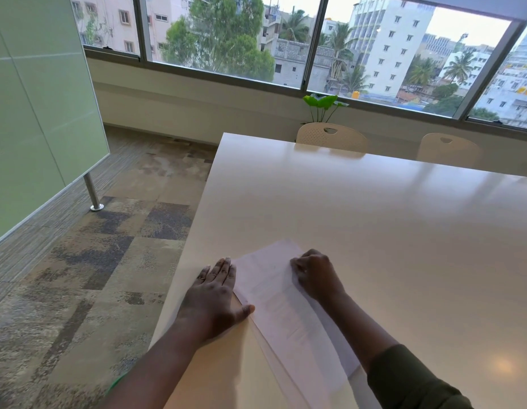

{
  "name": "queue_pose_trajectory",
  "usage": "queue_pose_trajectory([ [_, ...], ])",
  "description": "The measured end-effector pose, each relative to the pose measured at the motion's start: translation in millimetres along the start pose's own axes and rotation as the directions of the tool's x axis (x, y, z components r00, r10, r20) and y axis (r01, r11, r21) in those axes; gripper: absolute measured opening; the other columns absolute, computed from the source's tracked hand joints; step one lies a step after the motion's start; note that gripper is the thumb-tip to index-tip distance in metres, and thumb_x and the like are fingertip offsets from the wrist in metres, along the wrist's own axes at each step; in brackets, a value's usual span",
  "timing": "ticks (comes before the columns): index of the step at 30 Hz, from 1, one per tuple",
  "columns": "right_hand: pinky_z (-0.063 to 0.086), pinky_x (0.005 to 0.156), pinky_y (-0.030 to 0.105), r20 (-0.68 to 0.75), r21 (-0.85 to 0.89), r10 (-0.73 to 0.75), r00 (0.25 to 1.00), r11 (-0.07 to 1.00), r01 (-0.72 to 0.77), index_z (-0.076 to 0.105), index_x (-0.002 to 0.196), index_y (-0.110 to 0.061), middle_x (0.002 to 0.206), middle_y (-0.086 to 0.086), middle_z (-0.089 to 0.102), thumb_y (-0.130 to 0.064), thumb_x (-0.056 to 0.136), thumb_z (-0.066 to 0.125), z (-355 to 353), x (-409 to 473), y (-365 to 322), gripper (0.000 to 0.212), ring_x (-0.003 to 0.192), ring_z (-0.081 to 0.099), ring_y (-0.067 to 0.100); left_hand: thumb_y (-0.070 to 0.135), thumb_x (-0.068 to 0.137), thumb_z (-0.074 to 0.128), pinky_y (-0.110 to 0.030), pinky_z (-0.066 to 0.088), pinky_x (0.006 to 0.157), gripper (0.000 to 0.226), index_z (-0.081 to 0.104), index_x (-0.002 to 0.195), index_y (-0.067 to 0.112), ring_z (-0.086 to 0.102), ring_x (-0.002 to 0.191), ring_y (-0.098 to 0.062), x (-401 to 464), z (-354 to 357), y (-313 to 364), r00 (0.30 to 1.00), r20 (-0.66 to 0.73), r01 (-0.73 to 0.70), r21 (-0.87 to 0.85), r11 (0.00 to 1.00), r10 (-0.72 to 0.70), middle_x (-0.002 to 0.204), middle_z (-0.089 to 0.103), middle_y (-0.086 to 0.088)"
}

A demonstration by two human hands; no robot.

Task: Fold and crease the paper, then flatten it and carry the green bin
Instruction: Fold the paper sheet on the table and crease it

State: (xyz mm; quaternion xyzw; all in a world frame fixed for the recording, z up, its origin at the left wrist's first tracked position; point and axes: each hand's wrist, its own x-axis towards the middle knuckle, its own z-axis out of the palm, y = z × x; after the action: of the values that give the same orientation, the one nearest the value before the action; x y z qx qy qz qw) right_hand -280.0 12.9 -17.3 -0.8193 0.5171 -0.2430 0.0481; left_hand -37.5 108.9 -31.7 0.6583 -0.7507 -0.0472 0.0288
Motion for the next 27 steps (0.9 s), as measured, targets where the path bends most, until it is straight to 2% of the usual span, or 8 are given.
queue_pose_trajectory([
  [2, 0.051, 0.067, 0.021, 0.052, 0.065, -0.129, 0.990, 0.990, 0.126, 0.078, 0.079, -0.013, 0.076, 0.006, 0.066, -0.007, 0.081, 0.066, 8.1, -10.6, -16.4, 0.014, 0.071, 0.064, 0.016, 0.082, 0.063, 0.002, -0.034, -0.003, 0.121, 0.117, 0.000, 0.155, 0.009, -0.007, 0.150, -0.014, 1.1, 0.1, -0.2, 1.000, 0.000, 0.001, 0.000, 1.000, -0.001, 0.163, -0.007, -0.006],
  [4, 0.051, 0.070, 0.018, 0.018, 0.129, -0.133, 0.991, 0.983, 0.129, 0.079, 0.090, -0.017, 0.081, 0.004, 0.068, -0.008, 0.080, 0.066, 7.6, -13.2, -12.2, 0.019, 0.070, 0.065, 0.012, 0.082, 0.062, 0.002, -0.034, -0.003, 0.121, 0.117, -0.001, 0.155, 0.009, -0.007, 0.150, -0.014, 1.7, -0.1, -0.1, 1.000, 0.001, -0.001, 0.004, 1.000, 0.001, 0.163, -0.007, -0.006],
  [8, 0.053, 0.068, 0.027, -0.055, 0.035, 0.069, 0.996, 0.997, -0.067, 0.076, 0.075, -0.011, 0.073, 0.010, 0.066, -0.007, 0.076, 0.065, -2.8, -4.6, 11.6, 0.012, 0.071, 0.066, 0.024, 0.082, 0.063, 0.002, -0.034, -0.003, 0.121, 0.117, -0.001, 0.154, 0.009, -0.008, 0.150, -0.014, 0.5, 0.0, 0.2, 1.000, -0.001, -0.003, -0.001, 1.000, 0.003, 0.163, -0.007, -0.006],
  [14, 0.047, 0.066, 0.014, -0.010, 0.140, -0.106, 0.994, 0.984, 0.107, 0.080, 0.083, -0.016, 0.076, 0.003, 0.068, -0.008, 0.078, 0.069, -2.7, -17.8, -4.5, 0.015, 0.065, 0.064, 0.010, 0.083, 0.063, 0.001, -0.034, -0.003, 0.121, 0.117, -0.003, 0.154, 0.009, -0.008, 0.149, -0.014, 0.1, -0.3, 0.4, 1.000, 0.004, -0.005, 0.006, 1.000, 0.005, 0.163, -0.008, -0.006],
  [18, 0.051, 0.067, 0.025, -0.043, 0.029, 0.092, 0.995, 0.995, -0.091, 0.075, 0.071, -0.012, 0.069, 0.007, 0.064, -0.007, 0.075, 0.064, -9.1, -4.8, 14.9, 0.012, 0.071, 0.066, 0.021, 0.083, 0.063, 0.000, -0.034, -0.002, 0.121, 0.117, -0.003, 0.154, 0.010, -0.009, 0.149, -0.014, 0.9, 0.8, -0.2, 1.000, 0.006, -0.001, 0.008, 1.000, 0.001, 0.163, -0.008, -0.006],
  [20, 0.052, 0.068, 0.026, -0.002, 0.020, 0.040, 0.999, 0.999, -0.040, 0.073, 0.069, -0.011, 0.072, 0.007, 0.063, -0.010, 0.077, 0.062, -0.8, -4.9, 5.6, 0.014, 0.071, 0.065, 0.021, 0.084, 0.063, 0.000, -0.034, -0.003, 0.121, 0.118, -0.003, 0.154, 0.010, -0.009, 0.149, -0.014, 1.0, 0.8, -0.2, 1.000, 0.009, -0.003, 0.010, 1.000, 0.003, 0.163, -0.008, -0.006],
  [23, 0.052, 0.069, 0.020, 0.039, 0.111, -0.107, 0.994, 0.989, 0.102, 0.079, 0.084, -0.017, 0.079, 0.003, 0.067, -0.012, 0.082, 0.064, 4.0, -18.0, -11.1, 0.016, 0.070, 0.064, 0.011, 0.089, 0.061, -0.002, -0.034, -0.003, 0.121, 0.123, -0.003, 0.154, 0.010, -0.008, 0.149, -0.014, 1.2, 0.6, 0.4, 1.000, 0.010, -0.006, 0.013, 1.000, 0.005, 0.163, -0.008, -0.006],
  [27, 0.051, 0.067, 0.023, -0.060, 0.056, 0.075, 0.995, 0.996, -0.072, 0.078, 0.076, -0.014, 0.072, 0.008, 0.066, -0.006, 0.075, 0.066, -7.7, -12.0, 12.7, 0.015, 0.069, 0.066, 0.020, 0.085, 0.062, 0.000, -0.033, -0.004, 0.120, 0.119, -0.003, 0.154, 0.010, -0.008, 0.149, -0.014, 1.5, 1.6, -0.2, 1.000, 0.009, -0.004, 0.005, 1.000, 0.003, 0.163, -0.008, -0.006],
])
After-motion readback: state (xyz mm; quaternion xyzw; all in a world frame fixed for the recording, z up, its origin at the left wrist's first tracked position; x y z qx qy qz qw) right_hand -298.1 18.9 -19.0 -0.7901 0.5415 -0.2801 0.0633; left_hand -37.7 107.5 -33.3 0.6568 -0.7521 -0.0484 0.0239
